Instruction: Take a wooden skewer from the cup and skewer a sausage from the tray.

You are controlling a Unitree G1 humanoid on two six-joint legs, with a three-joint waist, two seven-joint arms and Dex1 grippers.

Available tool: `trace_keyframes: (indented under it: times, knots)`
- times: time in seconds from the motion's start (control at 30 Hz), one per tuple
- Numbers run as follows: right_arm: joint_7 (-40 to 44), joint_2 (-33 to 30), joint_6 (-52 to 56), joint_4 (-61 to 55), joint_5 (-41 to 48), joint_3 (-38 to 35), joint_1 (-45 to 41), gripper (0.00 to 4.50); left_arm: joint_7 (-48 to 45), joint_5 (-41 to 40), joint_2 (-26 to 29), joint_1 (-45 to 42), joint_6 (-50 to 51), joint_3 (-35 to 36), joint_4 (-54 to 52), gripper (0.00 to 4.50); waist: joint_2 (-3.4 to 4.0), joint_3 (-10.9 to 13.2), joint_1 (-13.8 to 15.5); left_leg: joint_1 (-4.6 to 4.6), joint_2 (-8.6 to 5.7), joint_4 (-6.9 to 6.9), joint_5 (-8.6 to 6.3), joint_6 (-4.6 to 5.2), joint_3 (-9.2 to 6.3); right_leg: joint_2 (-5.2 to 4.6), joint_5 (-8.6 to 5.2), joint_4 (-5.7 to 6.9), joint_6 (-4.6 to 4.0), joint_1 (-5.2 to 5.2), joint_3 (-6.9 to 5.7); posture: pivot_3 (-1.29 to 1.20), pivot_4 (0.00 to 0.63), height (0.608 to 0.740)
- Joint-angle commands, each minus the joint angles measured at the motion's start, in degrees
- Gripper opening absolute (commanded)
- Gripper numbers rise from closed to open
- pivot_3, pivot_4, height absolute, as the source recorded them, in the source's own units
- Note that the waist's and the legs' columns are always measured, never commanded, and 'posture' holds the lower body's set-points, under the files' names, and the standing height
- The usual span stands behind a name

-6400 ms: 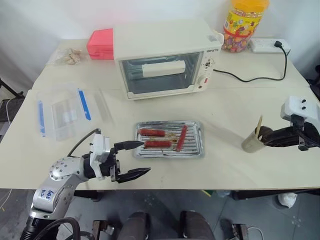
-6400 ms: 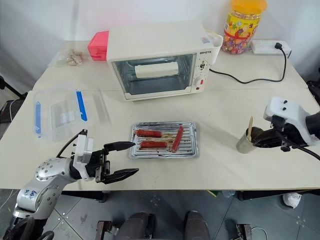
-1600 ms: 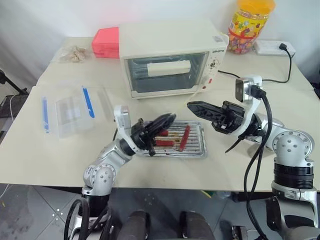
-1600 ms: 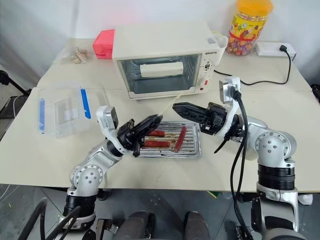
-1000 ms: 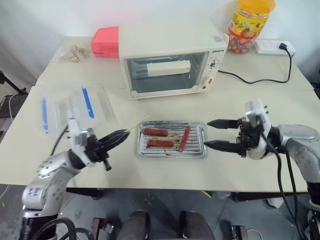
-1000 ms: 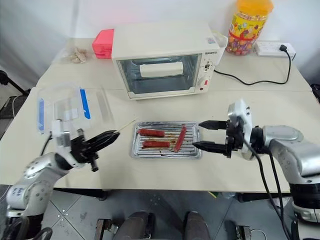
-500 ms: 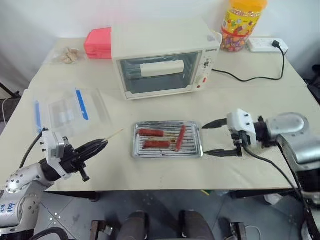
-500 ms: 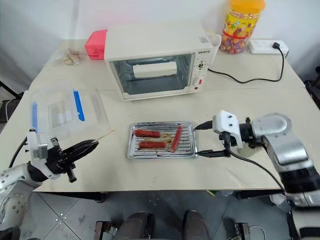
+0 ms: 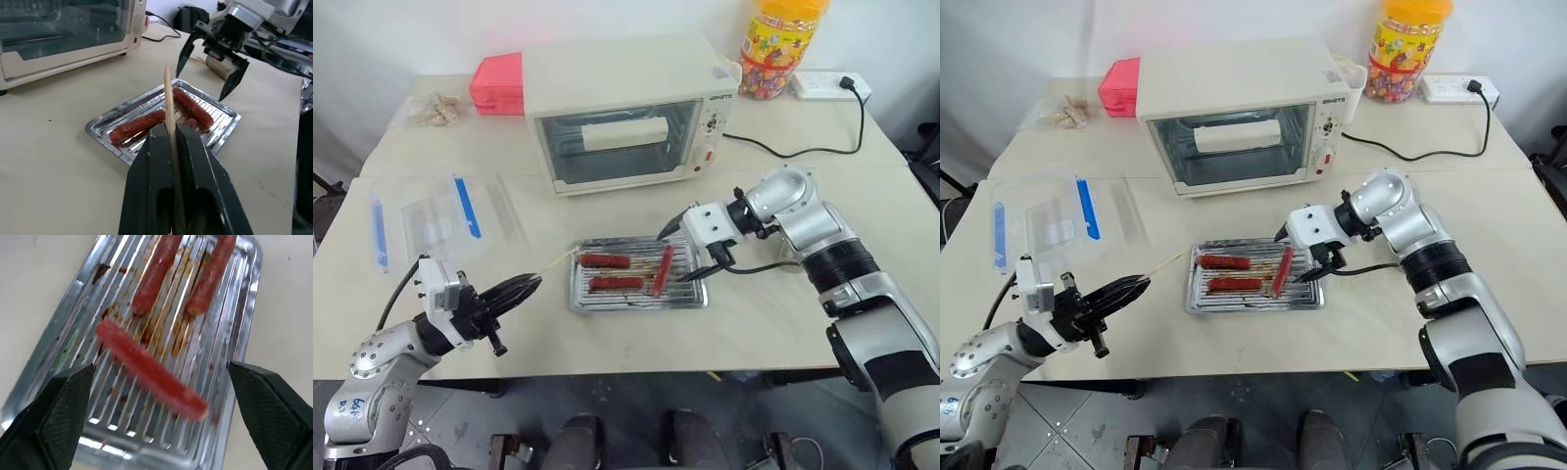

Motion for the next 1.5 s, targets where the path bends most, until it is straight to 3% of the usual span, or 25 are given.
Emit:
trace_keyframes:
  times: [0.03,0.5,0.93,1.07,1.4,1.5]
  knots:
    - [3.34,-1.25,-1.27,-2.22,0.88,-0.98,0.4,4.48,0.59,-1.05,-0.17,0.7,-0.14,1.1,-2.51,0.0,0.0,0.0,0.01,0.0,0.0,0.03,0.0,0.0,-0.02,-0.02,0.0,0.03,0.0,0.01,0.0,0.0,0.15,0.74]
    - [3.24,0.87,-5.88,-1.79,-2.57,2.32,-0.27,4.48,0.57,-0.84,-0.37,0.57,-0.44,0.77,-1.12,0.0,0.0,0.0,-0.11,0.0,0.01,0.01,0.0,0.0,0.02,0.0,0.0,0.04,0.0,-0.03,0.03,0.0,0.15,0.74]
    - [4.66,5.26,-11.7,13.4,-8.16,8.23,-8.83,4.48,0.68,-0.98,-0.58,1.33,-0.26,0.73,-1.73,0.0,0.01,0.0,-0.24,0.01,-0.01,0.05,0.0,0.0,0.02,-0.02,0.0,0.1,0.0,-0.04,0.04,0.0,0.15,0.74]
    - [4.66,5.57,-11.86,15.23,-9.39,10.39,-9.68,3.61,0.97,-0.93,-0.84,1.55,-0.22,0.59,-2.16,0.0,0.0,0.0,-0.32,0.01,0.02,0.04,0.0,-0.01,0.02,-0.02,-0.01,0.12,-0.01,-0.06,0.03,0.0,0.15,0.74]
    - [4.66,4.39,-9.27,13.87,-6.99,11.53,-10.96,0.26,1.13,-0.66,-1.06,1.64,-0.38,0.19,-2.18,0.0,0.0,0.0,-0.33,0.02,0.02,0.09,0.0,-0.01,0.01,-0.03,-0.01,0.16,-0.01,-0.05,0.04,0.0,0.15,0.74]
    - [4.66,2.78,-8.04,11.34,-4.3,12.19,-10.83,0.1,1.01,-0.52,-0.96,1.09,-0.41,-0.05,-1.78,0.0,0.01,0.0,-0.23,0.02,0.01,0.08,0.0,-0.01,0.02,-0.03,-0.01,0.16,-0.01,-0.06,0.04,0.0,0.15,0.74]
